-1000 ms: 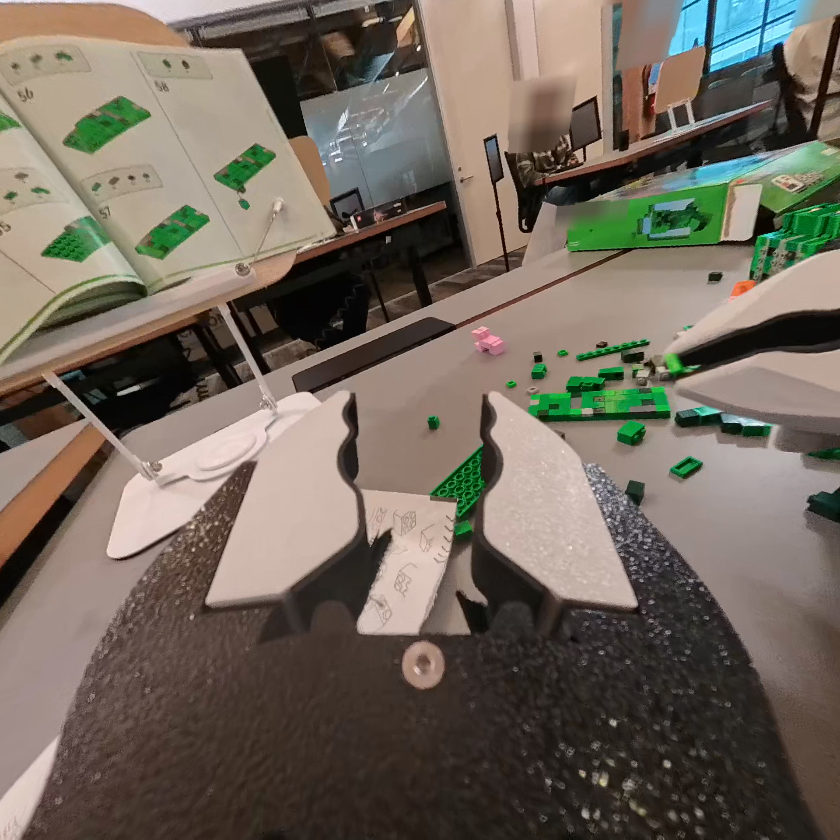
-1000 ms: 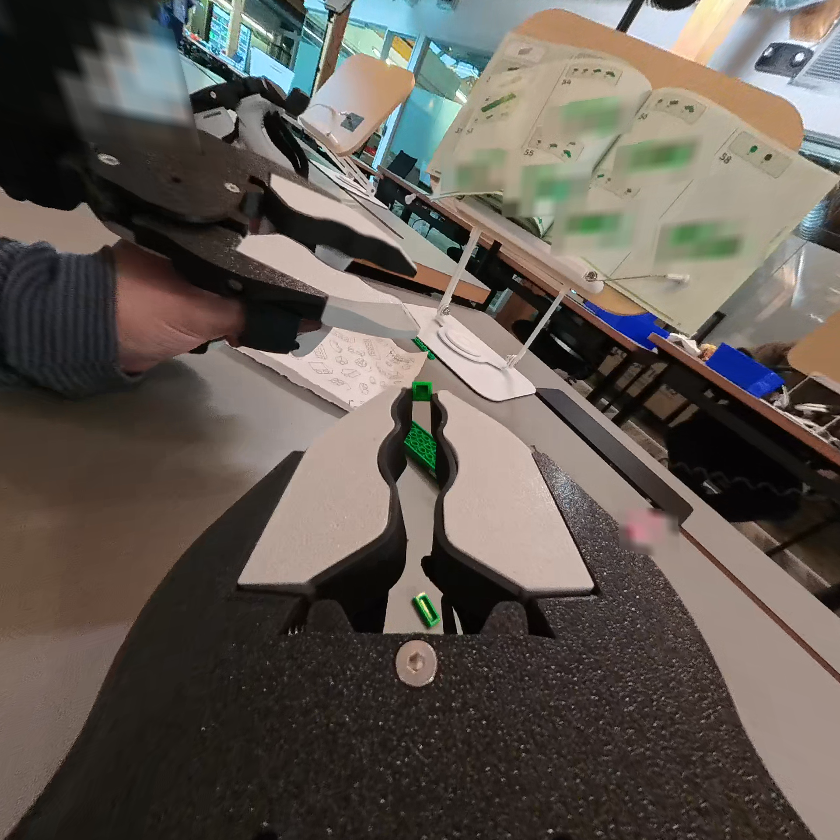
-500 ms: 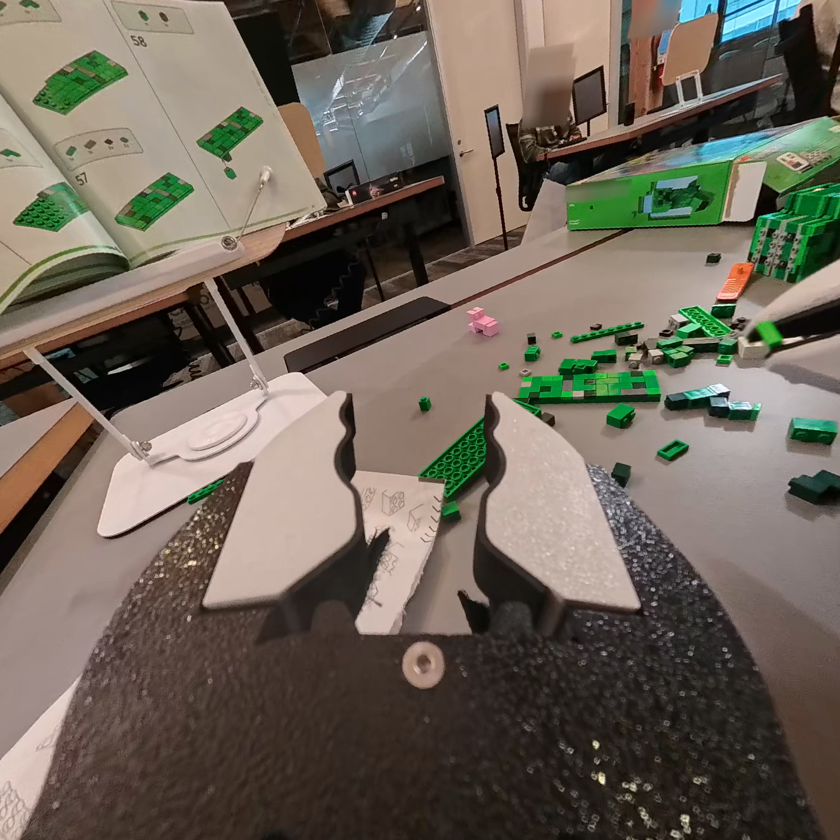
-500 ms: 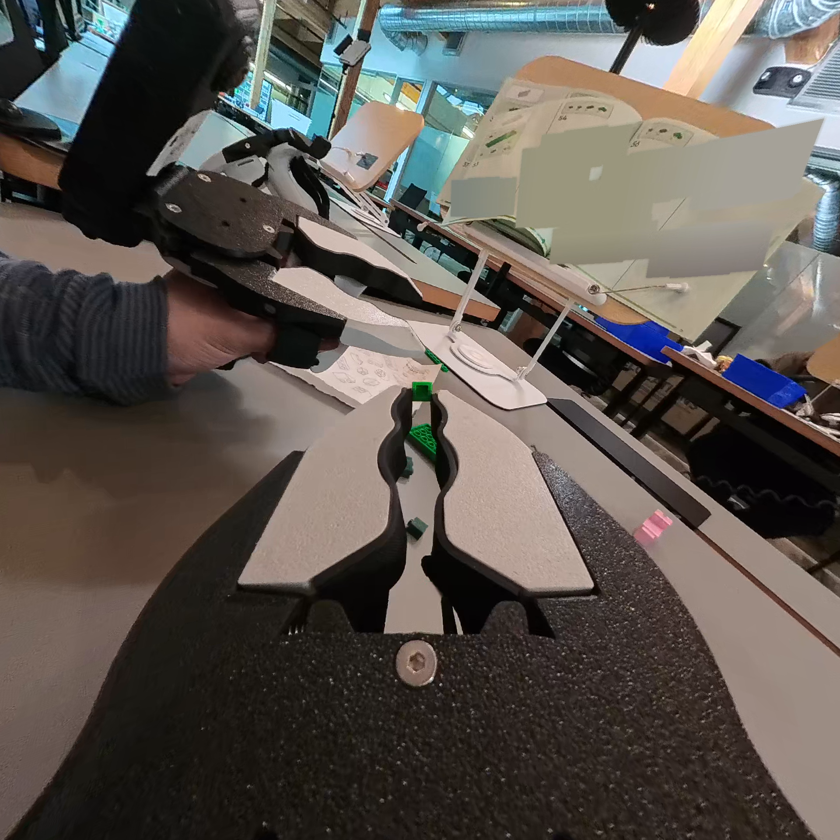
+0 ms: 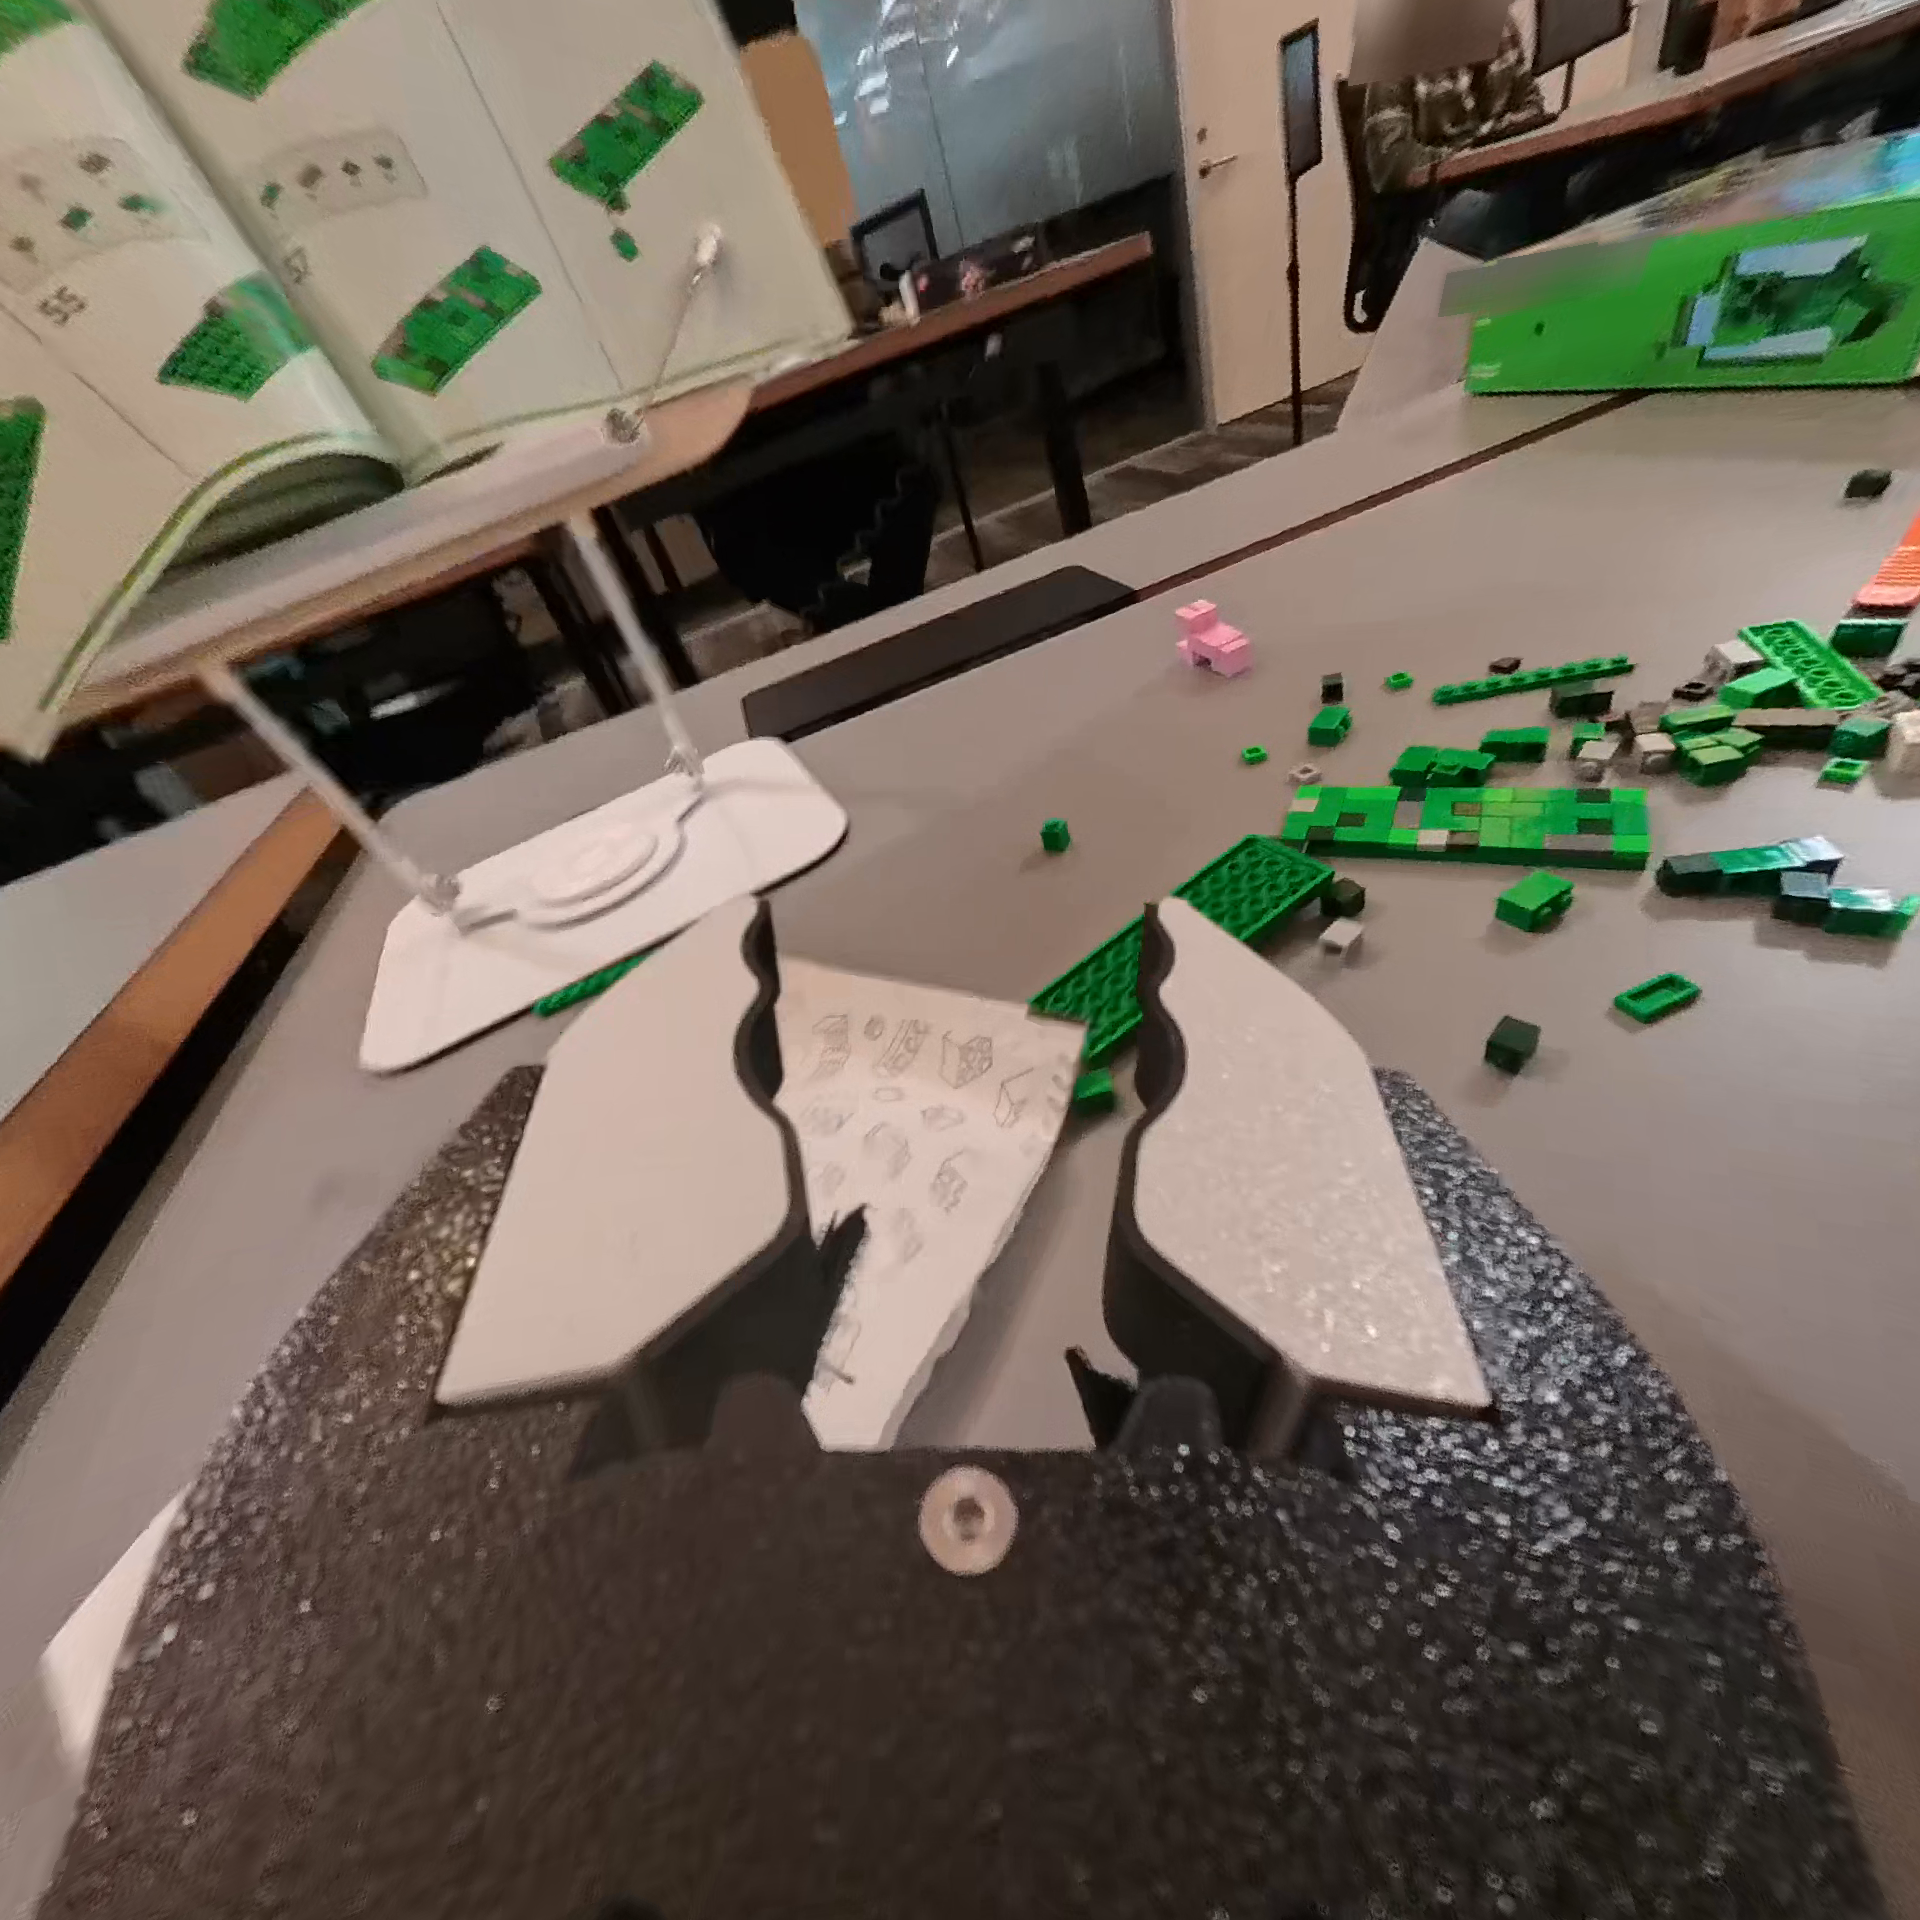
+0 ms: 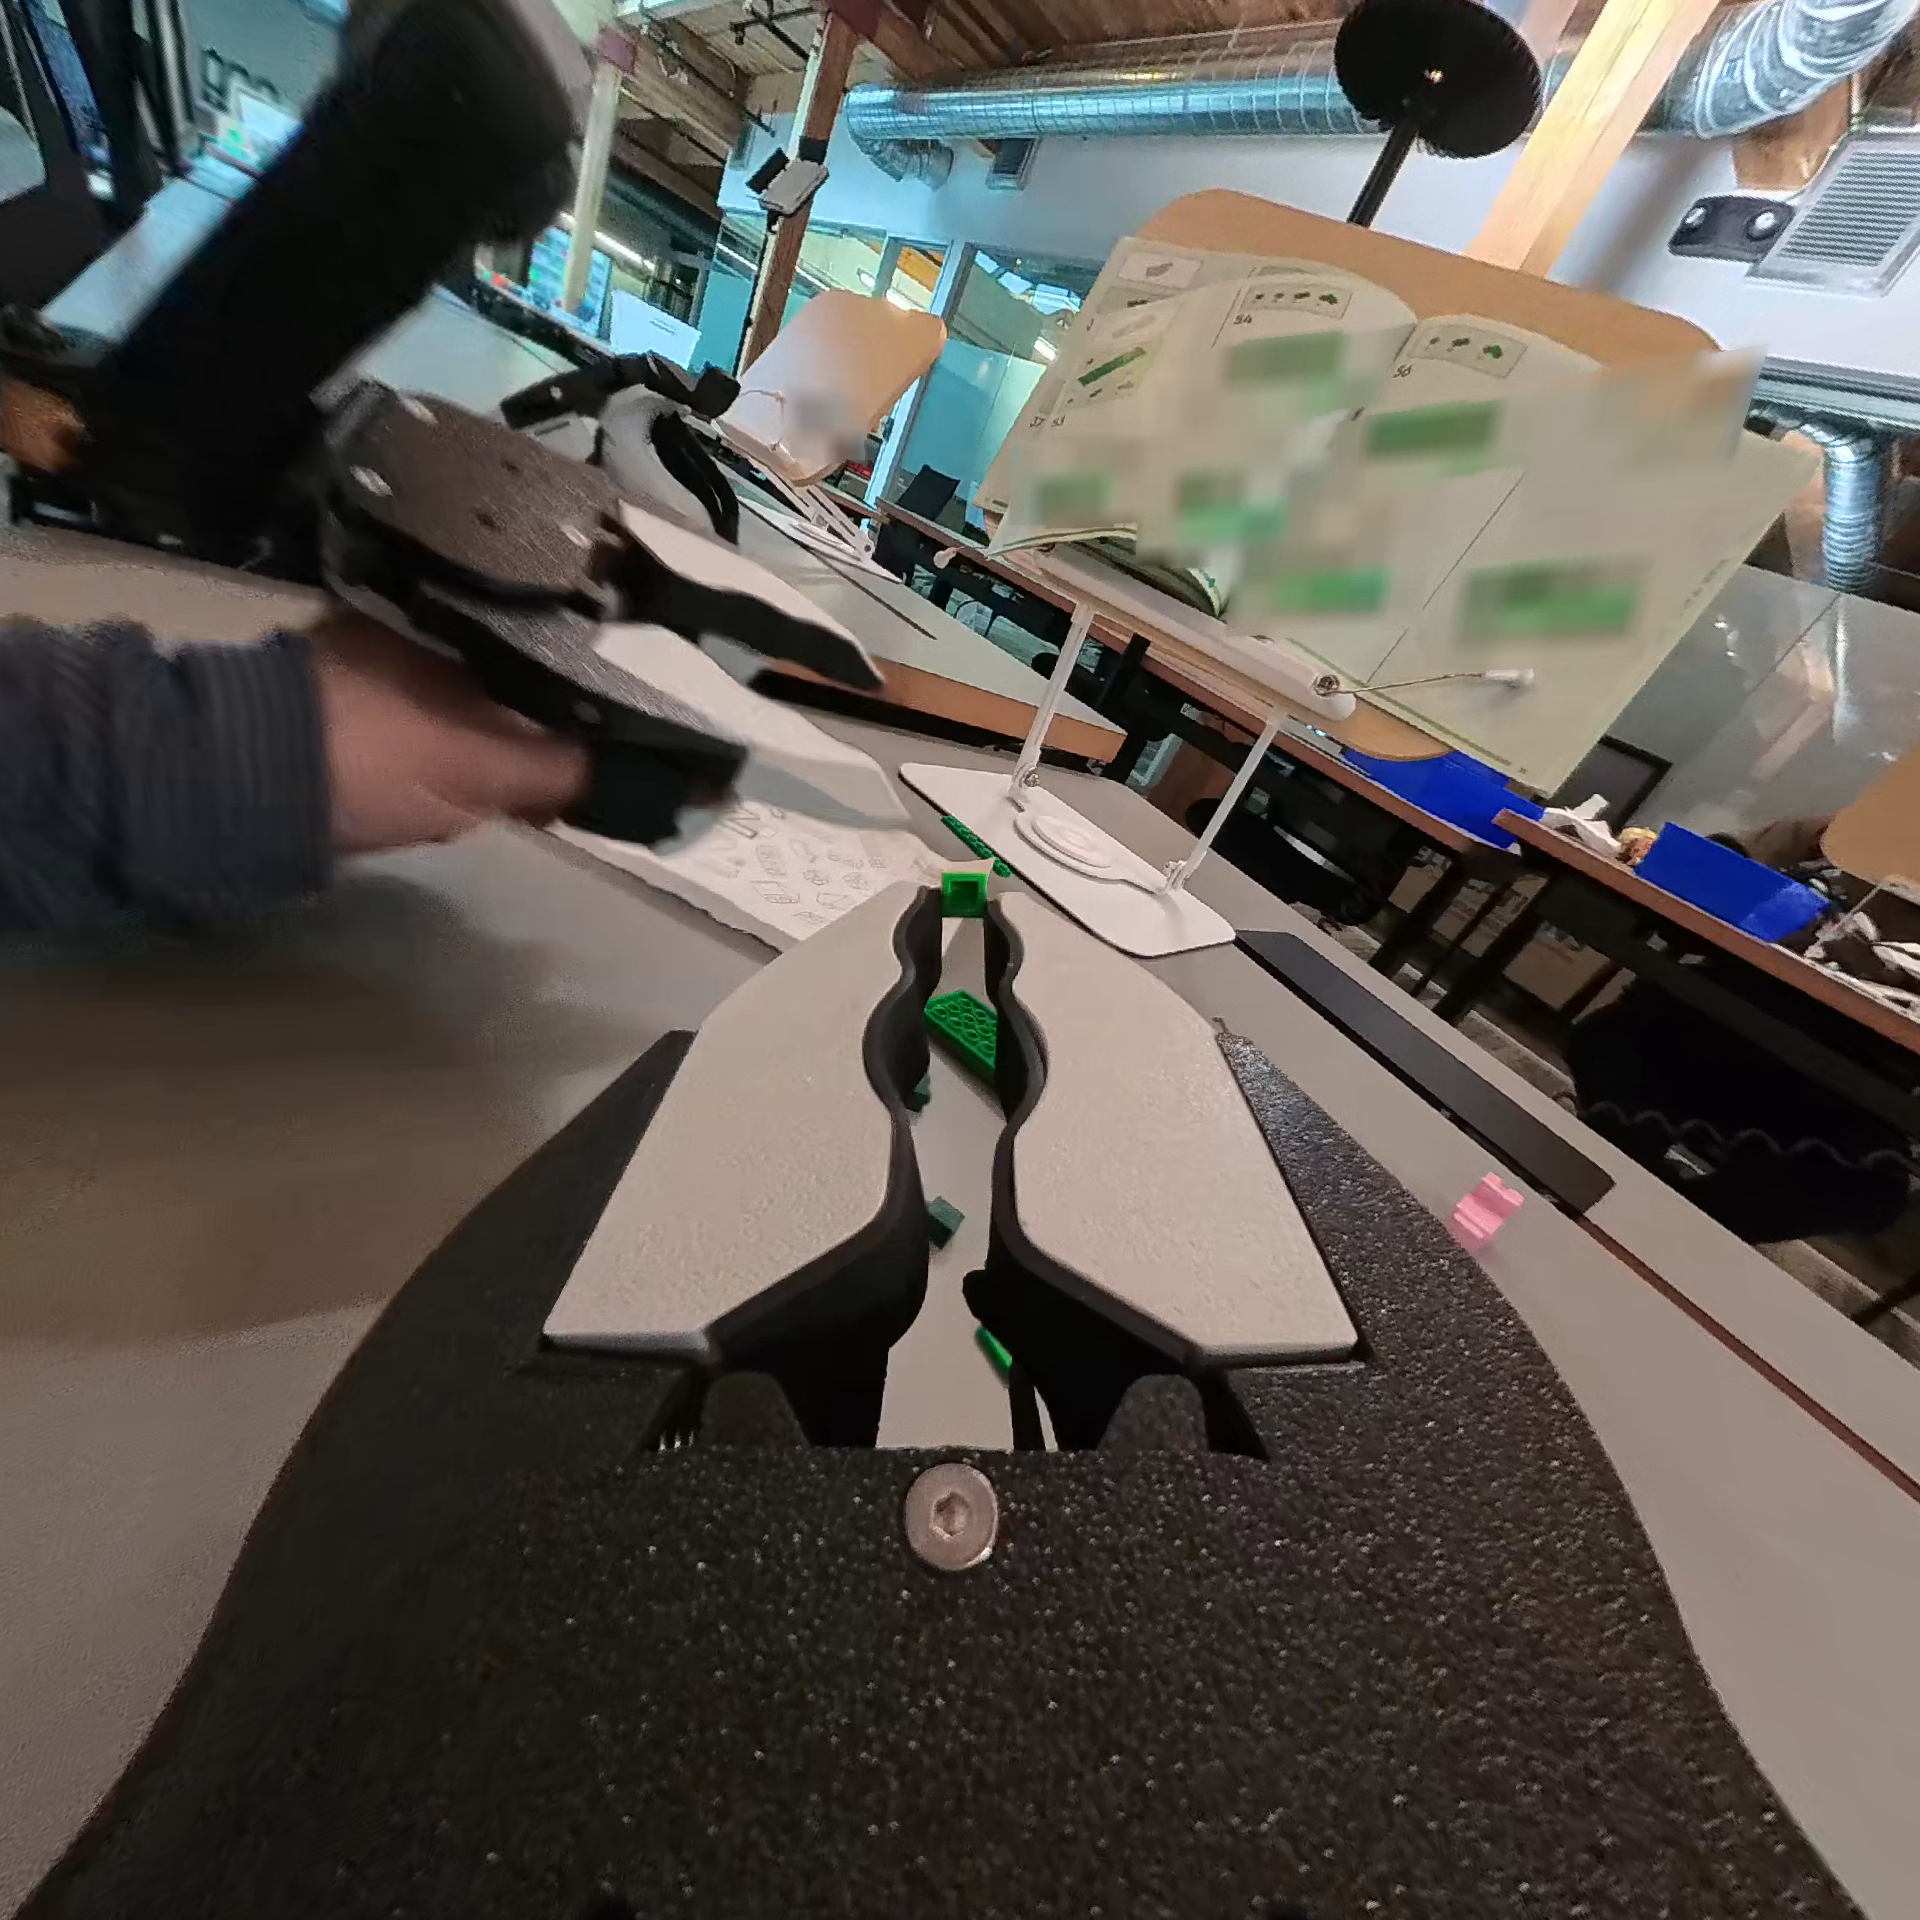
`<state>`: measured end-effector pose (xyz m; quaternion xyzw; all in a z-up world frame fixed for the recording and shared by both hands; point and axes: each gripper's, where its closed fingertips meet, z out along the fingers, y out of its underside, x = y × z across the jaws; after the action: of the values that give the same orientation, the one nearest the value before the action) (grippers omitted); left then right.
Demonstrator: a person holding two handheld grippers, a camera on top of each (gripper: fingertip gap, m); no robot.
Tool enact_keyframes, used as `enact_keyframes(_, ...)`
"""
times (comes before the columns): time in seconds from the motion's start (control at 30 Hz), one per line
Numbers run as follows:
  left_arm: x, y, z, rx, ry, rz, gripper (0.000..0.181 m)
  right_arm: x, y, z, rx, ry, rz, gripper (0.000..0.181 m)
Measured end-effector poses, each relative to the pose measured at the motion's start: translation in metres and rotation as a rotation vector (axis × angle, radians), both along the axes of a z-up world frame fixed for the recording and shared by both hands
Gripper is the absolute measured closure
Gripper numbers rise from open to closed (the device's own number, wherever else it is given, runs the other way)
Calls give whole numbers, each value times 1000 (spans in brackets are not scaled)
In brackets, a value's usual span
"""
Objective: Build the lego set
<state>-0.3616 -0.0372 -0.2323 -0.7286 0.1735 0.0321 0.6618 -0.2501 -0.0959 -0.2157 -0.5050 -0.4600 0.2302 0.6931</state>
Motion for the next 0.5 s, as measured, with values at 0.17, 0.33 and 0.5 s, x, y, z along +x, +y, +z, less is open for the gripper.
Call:
enact_keyframes(0.17, -48, -43, -5, -205, 120, 104, 113, 2, 2, 0, -16, 7, 2, 174)
enact_keyframes(0.33, -62, -63, -36, -455, 400, 78, 115, -2, -1, -2, -18, -4, 26, 174)
enact_keyframes(0.5, -67, -50, -58, -551, 357, 46, 127, 0, 1, -2, -32, 5, 20, 174)
